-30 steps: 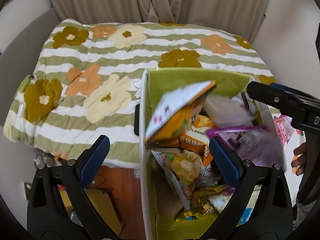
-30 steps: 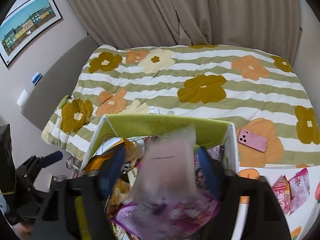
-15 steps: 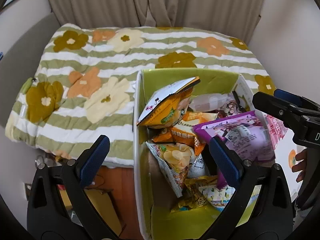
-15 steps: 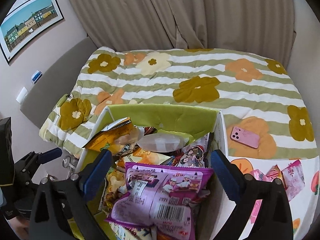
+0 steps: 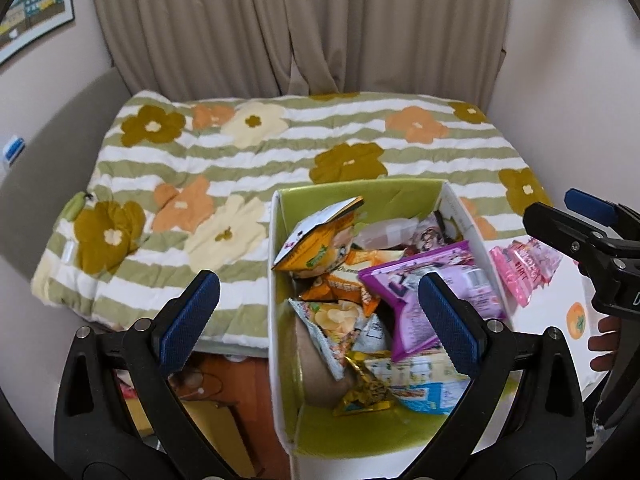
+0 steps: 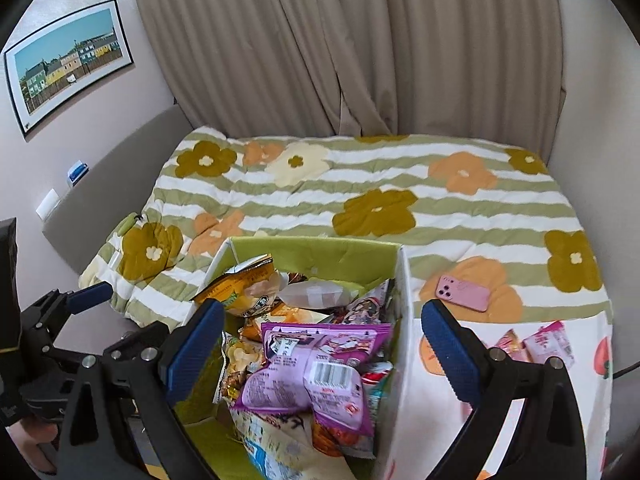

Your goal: Organize snacks

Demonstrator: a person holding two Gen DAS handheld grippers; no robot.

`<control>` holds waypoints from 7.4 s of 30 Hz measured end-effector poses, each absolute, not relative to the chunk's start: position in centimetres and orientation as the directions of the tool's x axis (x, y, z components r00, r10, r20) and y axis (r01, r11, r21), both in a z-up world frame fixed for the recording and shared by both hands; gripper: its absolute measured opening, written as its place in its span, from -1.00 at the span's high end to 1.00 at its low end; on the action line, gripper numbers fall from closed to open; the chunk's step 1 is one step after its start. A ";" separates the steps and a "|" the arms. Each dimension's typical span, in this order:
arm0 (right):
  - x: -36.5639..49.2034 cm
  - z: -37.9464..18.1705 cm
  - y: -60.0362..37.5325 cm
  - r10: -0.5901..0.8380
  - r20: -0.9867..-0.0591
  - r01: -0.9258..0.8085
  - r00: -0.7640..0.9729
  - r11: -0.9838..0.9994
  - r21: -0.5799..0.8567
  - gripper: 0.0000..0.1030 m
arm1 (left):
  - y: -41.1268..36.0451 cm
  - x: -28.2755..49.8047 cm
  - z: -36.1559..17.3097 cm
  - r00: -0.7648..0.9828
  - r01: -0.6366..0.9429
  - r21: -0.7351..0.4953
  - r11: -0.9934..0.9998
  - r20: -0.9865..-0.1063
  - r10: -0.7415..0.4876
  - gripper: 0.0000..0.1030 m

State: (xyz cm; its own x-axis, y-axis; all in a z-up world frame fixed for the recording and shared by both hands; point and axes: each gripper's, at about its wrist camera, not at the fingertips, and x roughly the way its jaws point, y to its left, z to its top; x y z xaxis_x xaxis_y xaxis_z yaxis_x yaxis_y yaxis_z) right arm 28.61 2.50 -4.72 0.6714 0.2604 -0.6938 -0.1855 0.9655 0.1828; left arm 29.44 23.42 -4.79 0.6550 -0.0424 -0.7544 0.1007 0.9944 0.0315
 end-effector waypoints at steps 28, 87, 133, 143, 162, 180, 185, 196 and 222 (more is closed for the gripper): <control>19.7 -8.1 -25.5 0.165 -0.695 -0.167 0.699 0.984 0.065 -0.91 | -6.9 24.5 -10.6 0.609 0.097 -0.020 0.995 -0.790 -0.075 -0.93; 34.8 -28.4 -26.1 0.144 -0.904 -0.095 0.404 0.989 0.115 -0.63 | -8.0 37.8 -27.7 0.324 0.148 -0.165 0.975 -0.924 -0.206 -0.20; 21.4 -4.6 -8.3 0.327 -0.663 -0.297 0.673 0.941 0.163 0.07 | 15.2 24.4 -5.2 0.630 0.037 -0.131 0.991 -0.766 -0.124 -0.22; 23.1 -6.0 0.0 0.308 -0.686 -0.243 0.659 0.951 0.193 0.07 | 23.1 27.9 -10.0 0.534 0.074 -0.087 0.993 -0.838 -0.114 -0.80; 23.9 -6.3 3.0 0.291 -0.717 -0.225 0.634 0.956 0.188 0.07 | 26.6 25.9 -9.7 0.549 0.070 -0.107 0.992 -0.826 -0.128 -1.00; 28.3 -8.3 6.5 0.332 -0.714 -0.256 0.616 0.942 0.218 -0.88 | 27.6 26.3 -11.4 0.526 0.079 -0.114 0.990 -0.839 -0.139 -1.00; 27.4 -9.1 6.0 0.294 -0.733 -0.207 0.613 0.955 0.210 -0.88 | 27.5 25.9 -11.9 0.511 0.103 -0.110 0.989 -0.847 -0.148 -1.00; 23.8 -6.6 4.3 0.300 -0.693 -0.215 0.656 0.954 0.209 -0.88 | 25.5 21.8 -8.6 0.574 0.085 -0.077 0.993 -0.811 -0.112 -1.00; 1.6 -0.3 -10.6 0.007 -0.563 -0.007 0.826 1.000 0.002 -0.99 | 11.6 1.1 0.5 0.836 0.103 -0.020 0.994 -0.541 -0.097 -1.00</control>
State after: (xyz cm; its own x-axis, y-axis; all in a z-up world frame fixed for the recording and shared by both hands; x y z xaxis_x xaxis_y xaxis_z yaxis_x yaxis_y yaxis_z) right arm 1.62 -10.56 -0.32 0.8264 0.0068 -0.5630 -0.0067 1.0000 0.0023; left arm 1.10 11.58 0.46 0.8357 -0.0973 -0.5406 0.1030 0.9945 -0.0198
